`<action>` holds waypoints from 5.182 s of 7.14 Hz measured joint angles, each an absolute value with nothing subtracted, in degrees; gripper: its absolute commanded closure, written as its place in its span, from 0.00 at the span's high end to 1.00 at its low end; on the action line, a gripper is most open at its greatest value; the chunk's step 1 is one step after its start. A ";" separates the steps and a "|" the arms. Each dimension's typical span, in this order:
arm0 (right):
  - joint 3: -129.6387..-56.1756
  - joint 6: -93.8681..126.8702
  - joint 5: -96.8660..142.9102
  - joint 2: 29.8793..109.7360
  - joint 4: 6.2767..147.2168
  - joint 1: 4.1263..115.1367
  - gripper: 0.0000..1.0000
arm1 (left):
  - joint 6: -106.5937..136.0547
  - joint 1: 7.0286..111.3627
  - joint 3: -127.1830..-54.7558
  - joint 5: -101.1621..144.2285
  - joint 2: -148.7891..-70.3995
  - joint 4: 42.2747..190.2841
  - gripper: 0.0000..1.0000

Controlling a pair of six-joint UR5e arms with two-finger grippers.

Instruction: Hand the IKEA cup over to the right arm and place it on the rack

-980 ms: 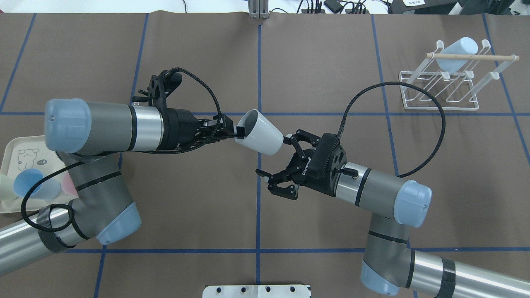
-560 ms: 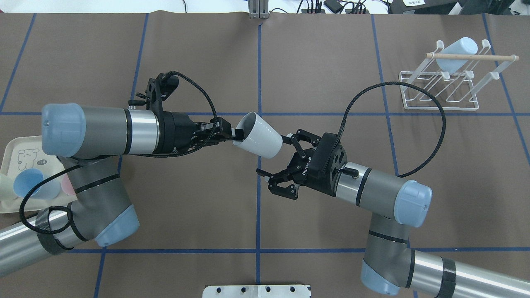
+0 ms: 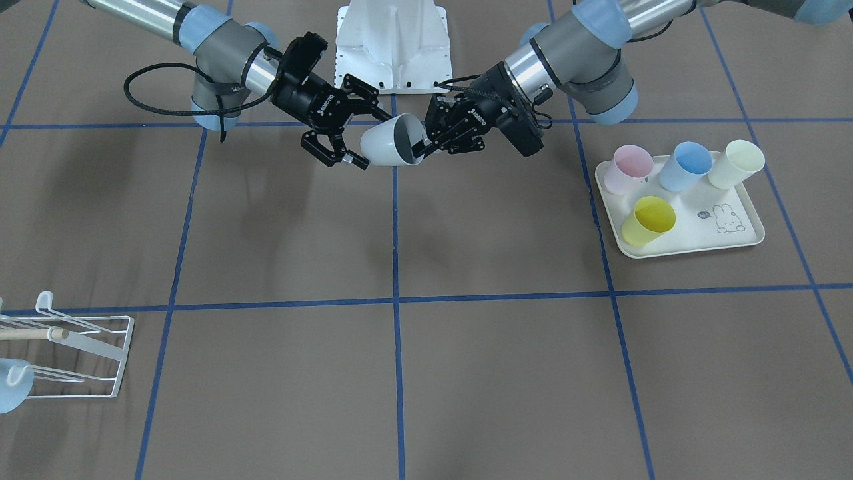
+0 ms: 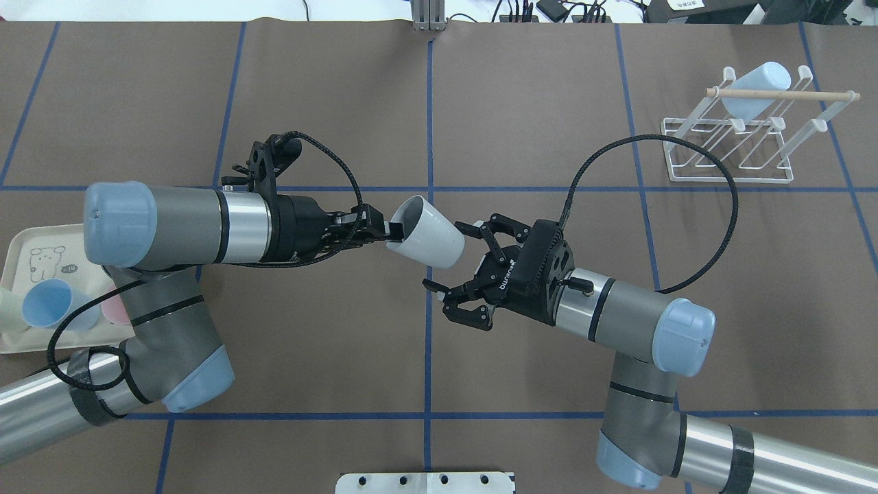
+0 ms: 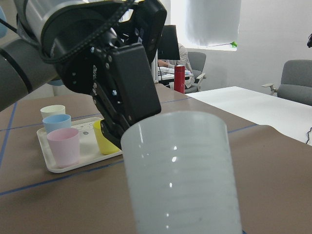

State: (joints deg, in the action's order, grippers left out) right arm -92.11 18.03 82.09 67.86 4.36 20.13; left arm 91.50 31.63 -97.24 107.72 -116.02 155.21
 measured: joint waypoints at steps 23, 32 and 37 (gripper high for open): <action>-113.03 7.87 82.63 68.61 80.75 39.85 0.00 | 35.94 66.26 -98.47 131.39 -87.73 155.02 1.00; -102.58 -54.08 75.05 55.86 114.95 55.94 0.00 | 29.88 69.41 -98.66 132.98 -83.42 155.16 1.00; -91.39 -58.89 73.22 56.84 103.57 55.90 0.00 | 30.04 69.39 -99.04 132.98 -82.06 156.19 1.00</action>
State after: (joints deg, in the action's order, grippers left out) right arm -91.39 -58.89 73.22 56.84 103.57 55.90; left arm 30.04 69.39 -99.04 132.98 -82.06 156.19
